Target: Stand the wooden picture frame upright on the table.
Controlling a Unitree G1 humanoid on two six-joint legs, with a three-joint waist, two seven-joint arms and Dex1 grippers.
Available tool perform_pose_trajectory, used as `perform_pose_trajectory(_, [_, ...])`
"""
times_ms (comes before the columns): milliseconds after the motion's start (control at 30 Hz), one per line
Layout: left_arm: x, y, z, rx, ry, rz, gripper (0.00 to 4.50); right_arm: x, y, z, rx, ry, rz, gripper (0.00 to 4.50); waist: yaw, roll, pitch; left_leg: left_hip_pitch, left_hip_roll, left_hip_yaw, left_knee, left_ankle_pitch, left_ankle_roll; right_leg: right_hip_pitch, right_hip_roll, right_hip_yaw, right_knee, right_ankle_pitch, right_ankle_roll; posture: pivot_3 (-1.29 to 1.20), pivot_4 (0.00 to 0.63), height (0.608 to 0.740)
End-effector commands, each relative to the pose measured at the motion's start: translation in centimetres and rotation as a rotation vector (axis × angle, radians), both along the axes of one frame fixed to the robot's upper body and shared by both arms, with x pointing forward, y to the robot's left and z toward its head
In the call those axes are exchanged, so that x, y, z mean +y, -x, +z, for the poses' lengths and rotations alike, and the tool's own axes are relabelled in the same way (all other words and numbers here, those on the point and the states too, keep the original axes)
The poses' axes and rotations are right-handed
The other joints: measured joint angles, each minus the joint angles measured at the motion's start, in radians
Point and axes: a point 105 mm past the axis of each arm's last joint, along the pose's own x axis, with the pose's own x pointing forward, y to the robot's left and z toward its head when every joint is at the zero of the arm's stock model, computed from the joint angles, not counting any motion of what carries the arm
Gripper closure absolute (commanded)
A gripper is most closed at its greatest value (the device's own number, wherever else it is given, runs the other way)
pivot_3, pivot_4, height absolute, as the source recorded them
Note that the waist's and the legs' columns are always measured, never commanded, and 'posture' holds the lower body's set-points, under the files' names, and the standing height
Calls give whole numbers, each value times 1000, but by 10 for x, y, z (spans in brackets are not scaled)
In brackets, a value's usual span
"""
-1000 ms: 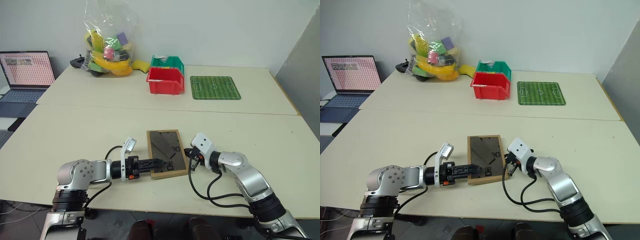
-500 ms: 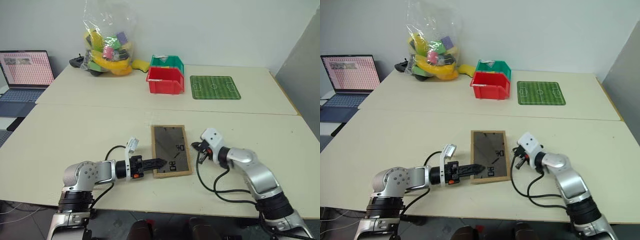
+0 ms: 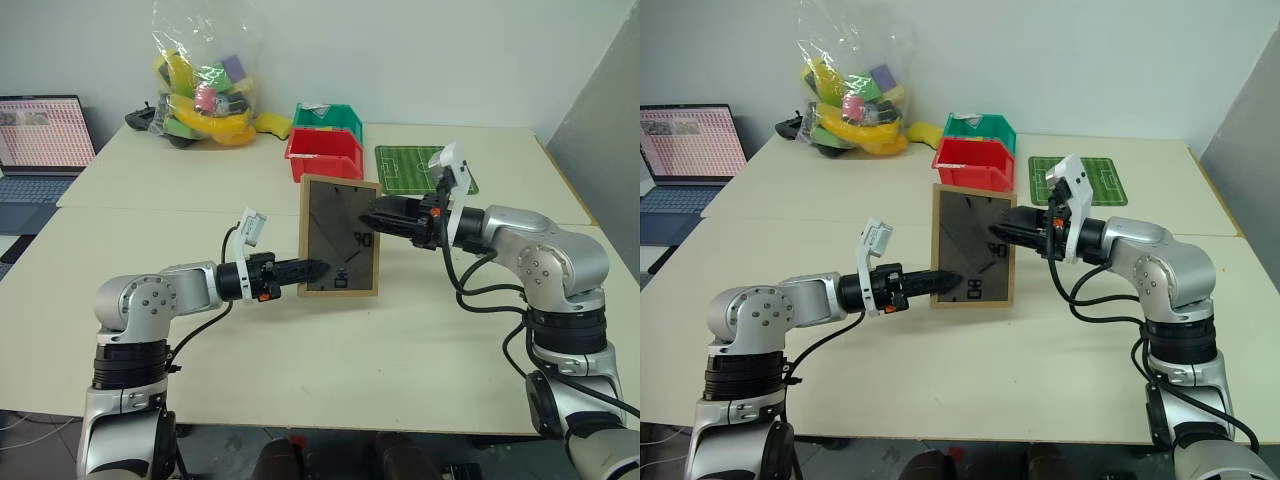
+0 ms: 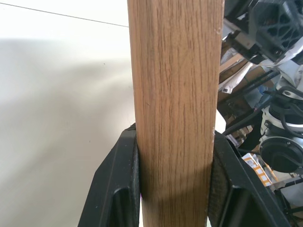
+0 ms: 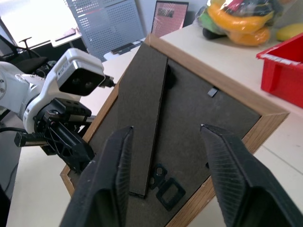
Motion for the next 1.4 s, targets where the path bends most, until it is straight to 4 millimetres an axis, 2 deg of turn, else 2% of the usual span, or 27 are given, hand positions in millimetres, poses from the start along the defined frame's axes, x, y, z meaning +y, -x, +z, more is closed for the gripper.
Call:
perform_pose_trajectory(33, [-1, 3, 25, -114, 23, -28, 3204, 22, -2, 17, -74, -24, 59, 1064, -1, 0, 0, 0, 0, 0, 0, 0, 0, 0, 0, 0, 1, 0, 0, 0, 150, 740])
perform_pose_trajectory(167, [3, 0, 26, -123, 19, 9, 3204, 46, 4, 24, -99, -50, 147, 142, -4, 0, 0, -2, 1, -3, 0, 0, 0, -3, 1, -2, 2, 0, 0, 0, 150, 740])
perform_pose_trajectory(267, [5, -2, 26, -120, 20, 18, 3204, 54, 10, 21, -97, -51, 199, 66, -2, 0, 0, -3, 1, -3, 0, 0, 0, -3, 1, -3, 2, 0, 0, 0, 150, 740])
perform_pose_trajectory(400, [7, 1, 24, -117, 11, 22, 3204, 61, 34, 23, -77, -80, 336, 66, -1, 0, 0, -3, 1, -4, 0, 0, 0, -3, 0, -3, 2, 0, 0, 0, 150, 740])
perform_pose_trajectory(500, [10, 3, 20, -93, 4, 26, 3204, 50, 44, 21, -43, -83, 382, 66, 1, 0, 1, -3, 1, -4, 0, 0, 0, -3, 0, -4, 2, 0, 0, 0, 150, 740])
perform_pose_trajectory(633, [11, 11, 12, -39, -6, 2, 3204, 22, 56, 14, 30, -72, 404, 66, 6, 0, 1, -3, 1, -5, 0, 0, 0, -3, 1, -4, 2, 0, -1, 0, 150, 740])
perform_pose_trajectory(767, [11, 16, 10, 23, 7, -27, 3204, -3, 56, 14, 73, -73, 346, 66, 6, 0, 1, -3, 0, -5, 0, 0, 0, -2, 1, -4, 2, 0, -1, 0, 150, 740])
perform_pose_trajectory(833, [12, 18, 8, 71, 24, -32, 3204, -17, 53, 4, 33, 8, 270, 66, 5, 0, 1, -3, 0, -6, 0, 0, 0, -2, 1, -5, 2, 0, -1, 0, 150, 740])
perform_pose_trajectory(933, [14, 19, 6, 154, 63, -38, 3204, -39, 34, -7, -199, 172, 90, 66, 6, 0, 1, -3, 0, -7, 0, 0, 1, -2, 1, -6, 1, -1, 0, 0, 150, 740])
perform_pose_trajectory(967, [15, 20, 7, 200, 95, -49, 3204, -55, 14, -4, -469, 294, -63, 66, 6, -1, 1, -4, 0, -7, 0, 0, 1, -2, 1, -6, 0, -1, 0, 0, 150, 740])
perform_pose_trajectory(1000, [16, 20, 7, 241, 128, -64, 3204, -66, 6, -4, -719, 433, -129, 66, 5, -1, 1, -4, 0, -7, 0, 0, 1, -2, 1, -6, 0, -1, 0, 0, 150, 740])
perform_pose_trajectory(1067, [16, 22, 9, 300, 180, -101, 3204, -74, 6, -15, -1107, 654, -106, 66, 4, -2, 2, -4, -1, -7, 1, 0, 1, -2, 1, -5, 0, -1, 0, 0, 150, 740])
perform_pose_trajectory(1133, [13, 24, 12, 332, 212, -134, 3204, -71, 9, -23, -1338, 713, -50, 66, 3, -2, 3, -4, -1, -6, 1, 0, 0, -2, 0, -5, 0, -1, 2, 0, 150, 740])
perform_pose_trajectory(1233, [7, 28, 16, 367, 257, -185, 3204, -56, 15, -28, -1559, 660, 11, 66, -11, -4, 5, -3, 1, -5, 0, 2, -4, -2, 0, -4, 1, -1, 0, 0, 150, 740])
perform_pose_trajectory(1400, [-5, 39, 16, 400, 288, -215, 3204, -34, 14, -35, -1698, 581, 64, 66, -15, -5, 6, -1, 1, -6, 1, 5, -8, -3, -2, -4, 7, -1, -1, 0, 150, 740])
